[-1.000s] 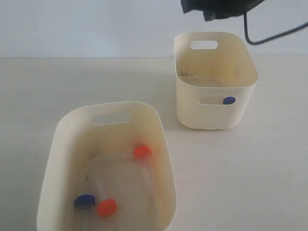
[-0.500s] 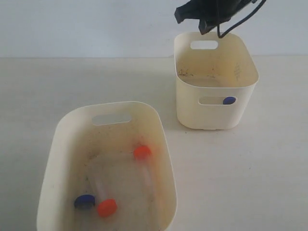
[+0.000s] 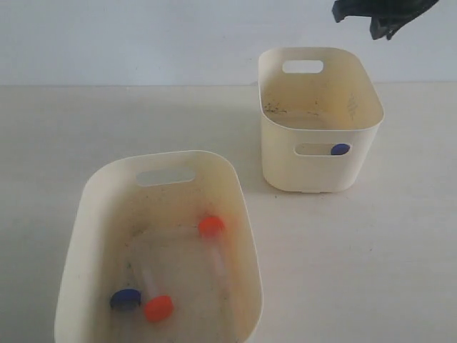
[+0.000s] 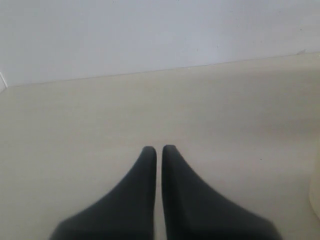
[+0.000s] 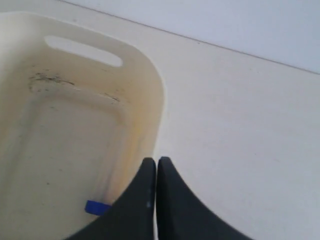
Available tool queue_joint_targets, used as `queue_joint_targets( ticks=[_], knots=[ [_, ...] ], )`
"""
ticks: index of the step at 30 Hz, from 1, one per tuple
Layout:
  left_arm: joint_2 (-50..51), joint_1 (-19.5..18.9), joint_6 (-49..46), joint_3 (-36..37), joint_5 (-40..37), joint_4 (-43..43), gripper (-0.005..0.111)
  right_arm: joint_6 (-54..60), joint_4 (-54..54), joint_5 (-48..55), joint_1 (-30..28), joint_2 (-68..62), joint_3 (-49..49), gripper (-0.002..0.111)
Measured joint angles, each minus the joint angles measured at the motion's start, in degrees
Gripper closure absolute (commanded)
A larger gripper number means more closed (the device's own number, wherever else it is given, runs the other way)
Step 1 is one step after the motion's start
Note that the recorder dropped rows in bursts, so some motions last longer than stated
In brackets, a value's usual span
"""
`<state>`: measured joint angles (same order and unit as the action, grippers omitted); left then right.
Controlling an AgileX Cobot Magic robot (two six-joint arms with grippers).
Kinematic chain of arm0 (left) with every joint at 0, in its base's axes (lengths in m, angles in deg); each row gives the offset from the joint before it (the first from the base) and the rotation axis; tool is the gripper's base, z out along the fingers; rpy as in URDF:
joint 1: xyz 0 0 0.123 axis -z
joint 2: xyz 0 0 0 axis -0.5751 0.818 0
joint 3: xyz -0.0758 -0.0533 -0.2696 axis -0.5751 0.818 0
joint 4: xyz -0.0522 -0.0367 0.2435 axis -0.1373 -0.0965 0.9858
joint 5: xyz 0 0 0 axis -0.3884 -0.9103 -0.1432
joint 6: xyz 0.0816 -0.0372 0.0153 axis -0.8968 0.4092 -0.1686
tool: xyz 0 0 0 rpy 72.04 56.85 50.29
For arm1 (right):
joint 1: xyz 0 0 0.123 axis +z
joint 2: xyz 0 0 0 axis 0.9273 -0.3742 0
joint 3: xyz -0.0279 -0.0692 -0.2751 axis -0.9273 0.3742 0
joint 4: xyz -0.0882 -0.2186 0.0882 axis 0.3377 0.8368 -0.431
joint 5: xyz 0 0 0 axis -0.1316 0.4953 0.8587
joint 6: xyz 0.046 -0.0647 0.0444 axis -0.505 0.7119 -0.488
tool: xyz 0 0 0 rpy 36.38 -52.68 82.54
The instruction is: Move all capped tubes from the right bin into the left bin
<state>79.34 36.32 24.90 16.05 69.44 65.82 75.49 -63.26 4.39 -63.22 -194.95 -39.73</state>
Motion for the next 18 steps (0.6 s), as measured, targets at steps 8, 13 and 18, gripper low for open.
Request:
queue_joint_targets(
  ticks=[8, 13, 18],
  knots=[
    [0.00, 0.00, 0.00, 0.00, 0.00, 0.00, 0.102, -0.96, 2.64, 1.36, -3.46, 0.00, 0.00, 0.108],
    [0.00, 0.00, 0.00, 0.00, 0.00, 0.00, 0.102, -1.82, 2.02, 2.45, -3.46, 0.00, 0.00, 0.088],
    [0.00, 0.00, 0.00, 0.00, 0.00, 0.00, 0.102, -5.19, 0.74, 3.15, -2.43, 0.00, 0.00, 0.071]
  ],
)
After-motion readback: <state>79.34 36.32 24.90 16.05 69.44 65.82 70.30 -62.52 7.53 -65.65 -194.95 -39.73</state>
